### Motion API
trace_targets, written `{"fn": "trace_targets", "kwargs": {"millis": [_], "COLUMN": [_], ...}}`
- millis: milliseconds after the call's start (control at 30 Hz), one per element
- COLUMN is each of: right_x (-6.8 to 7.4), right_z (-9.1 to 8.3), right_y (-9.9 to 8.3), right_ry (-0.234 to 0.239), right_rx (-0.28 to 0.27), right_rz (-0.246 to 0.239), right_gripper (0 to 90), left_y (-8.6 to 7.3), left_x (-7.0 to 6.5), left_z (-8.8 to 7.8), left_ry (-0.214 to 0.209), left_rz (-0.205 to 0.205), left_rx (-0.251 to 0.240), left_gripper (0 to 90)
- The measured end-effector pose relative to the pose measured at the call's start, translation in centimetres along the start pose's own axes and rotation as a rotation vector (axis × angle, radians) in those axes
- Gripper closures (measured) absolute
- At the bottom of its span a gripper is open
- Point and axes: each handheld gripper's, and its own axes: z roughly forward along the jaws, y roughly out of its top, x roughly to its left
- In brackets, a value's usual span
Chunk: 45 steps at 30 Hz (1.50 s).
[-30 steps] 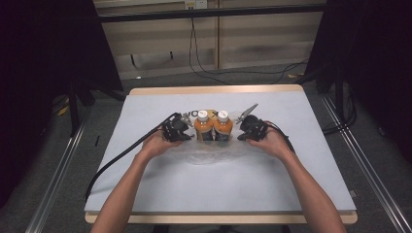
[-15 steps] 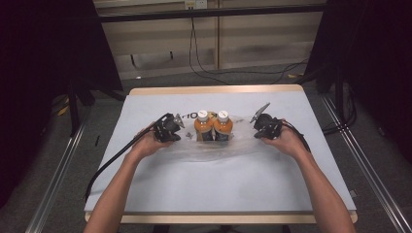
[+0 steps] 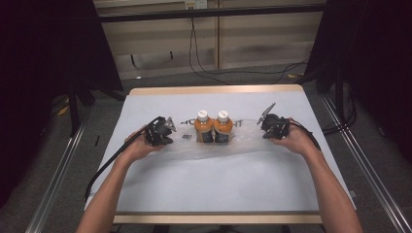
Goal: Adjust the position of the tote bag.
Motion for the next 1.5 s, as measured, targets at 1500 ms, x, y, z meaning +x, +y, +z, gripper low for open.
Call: {"fn": "trace_targets", "kwargs": {"millis": [1500], "right_x": [-0.7], "right_z": [-0.2], "right_y": [-1.2], "right_ry": [0.076], "right_rx": [-0.059], "right_rz": [0.038], "right_gripper": [90.0], "left_y": [-2.6], "left_x": [3.0], "left_z": [0.0], "left_ry": [-0.052], "left_rz": [-0.158], "left_rx": [-0.124], "left_gripper": [90.0]}}
